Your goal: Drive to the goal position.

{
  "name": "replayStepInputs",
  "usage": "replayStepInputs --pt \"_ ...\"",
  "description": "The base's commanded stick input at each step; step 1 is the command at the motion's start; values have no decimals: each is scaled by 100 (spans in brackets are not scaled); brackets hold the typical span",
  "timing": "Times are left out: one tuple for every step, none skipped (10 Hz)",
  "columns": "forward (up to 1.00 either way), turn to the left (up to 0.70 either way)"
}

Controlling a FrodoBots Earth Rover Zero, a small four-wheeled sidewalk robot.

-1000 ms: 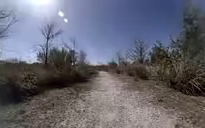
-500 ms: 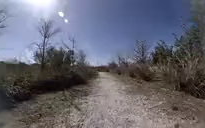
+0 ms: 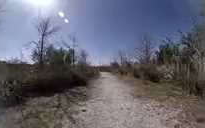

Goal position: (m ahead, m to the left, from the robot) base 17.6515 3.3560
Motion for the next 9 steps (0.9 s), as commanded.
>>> replayStepInputs --pt "70 -21" --pt "70 -7" --pt "70 0" --pt "70 0" --pt "70 0" --pt "70 0" --pt "70 0" --pt "70 0" --pt "70 0"
